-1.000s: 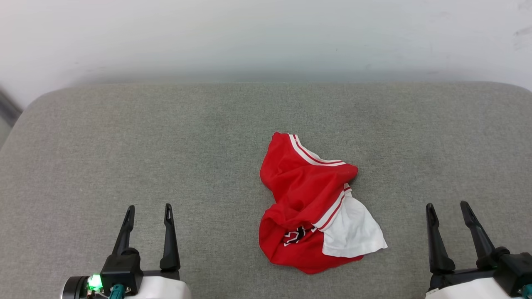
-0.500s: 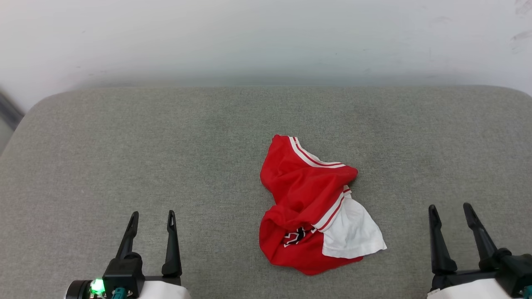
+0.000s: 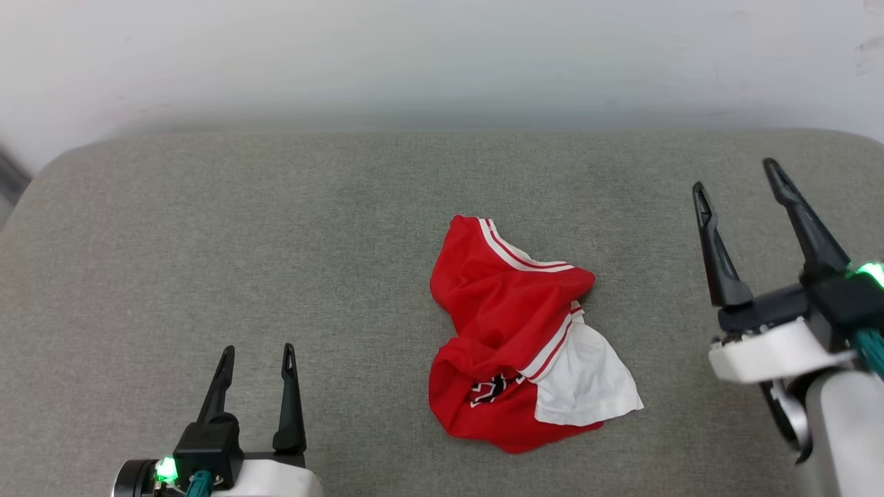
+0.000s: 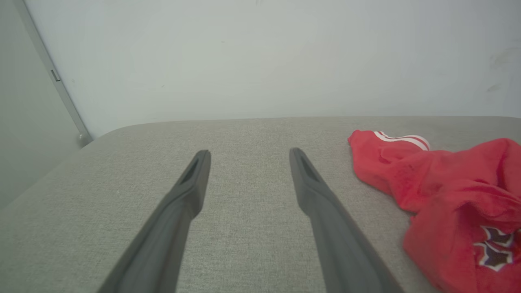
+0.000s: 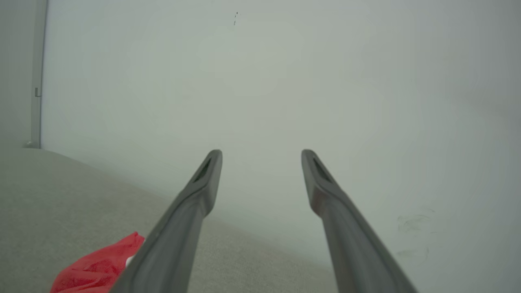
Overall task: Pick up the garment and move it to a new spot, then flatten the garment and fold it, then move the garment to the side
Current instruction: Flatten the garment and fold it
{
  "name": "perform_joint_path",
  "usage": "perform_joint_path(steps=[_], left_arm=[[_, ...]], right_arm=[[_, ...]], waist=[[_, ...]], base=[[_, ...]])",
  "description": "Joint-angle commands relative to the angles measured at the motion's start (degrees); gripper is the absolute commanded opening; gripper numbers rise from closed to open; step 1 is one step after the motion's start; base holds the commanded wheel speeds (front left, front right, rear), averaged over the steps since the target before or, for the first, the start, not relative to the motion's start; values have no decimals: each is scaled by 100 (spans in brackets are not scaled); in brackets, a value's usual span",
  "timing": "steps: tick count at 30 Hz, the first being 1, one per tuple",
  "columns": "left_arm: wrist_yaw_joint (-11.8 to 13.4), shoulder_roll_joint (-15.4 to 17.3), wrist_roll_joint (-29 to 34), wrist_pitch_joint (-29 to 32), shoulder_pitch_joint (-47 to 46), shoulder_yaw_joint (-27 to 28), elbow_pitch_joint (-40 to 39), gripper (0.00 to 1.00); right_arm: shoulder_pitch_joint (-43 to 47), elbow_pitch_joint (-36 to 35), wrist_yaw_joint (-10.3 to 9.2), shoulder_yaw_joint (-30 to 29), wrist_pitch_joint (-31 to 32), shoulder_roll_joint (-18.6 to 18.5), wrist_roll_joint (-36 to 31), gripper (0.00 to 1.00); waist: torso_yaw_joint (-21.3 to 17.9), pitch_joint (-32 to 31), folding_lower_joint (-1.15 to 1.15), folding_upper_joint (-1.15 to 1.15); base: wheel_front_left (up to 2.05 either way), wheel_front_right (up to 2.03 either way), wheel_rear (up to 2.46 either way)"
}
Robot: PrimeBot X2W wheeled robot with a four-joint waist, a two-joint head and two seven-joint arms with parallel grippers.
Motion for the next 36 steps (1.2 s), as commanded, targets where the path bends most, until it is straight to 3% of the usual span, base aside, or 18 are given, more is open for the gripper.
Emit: perform_joint_path(steps=[1,7,15,18,21,24,33,36], left_arm=[[-7,2,35,-15,-36,7,12,100],[6,-38,7,-15,-112,-41,49,100],[-12,-51,-15,-15,-237,-81,50,100],[-31,-55,-21,-15,-309,-85,44,100],[-40,-59,-32,-15,-403,-101,31,100],[-34,-60,-66,-15,-511,-132,19,100],[15,-61,-149,-15,-799,-263,31,100],[38,-59,-150,-15,-845,-267,62,100]], right_arm=[[-191,114,-8,66,65,-141,-6,100],[-1042,850,-7,1409,1590,-1331,1070,100],[-1975,453,-8,3800,4190,-2988,3170,100],[-2287,270,-7,4471,5091,-3337,3972,100],[-2602,265,-7,4882,5789,-3530,4509,100],[-2789,406,-7,5222,6199,-3490,4914,100],[-2941,1181,-7,5920,6141,-3037,5232,100],[-2774,1579,-5,6450,5889,-2853,5262,100]], waist=[[7,8,0,0],[84,67,0,0],[171,256,0,0],[216,367,0,0],[280,511,0,0],[346,687,0,0],[496,1156,0,0],[510,1220,0,0]], base=[[0,0,0],[0,0,0],[0,0,0],[0,0,0],[0,0,0],[0,0,0],[0,0,0],[0,0,0]])
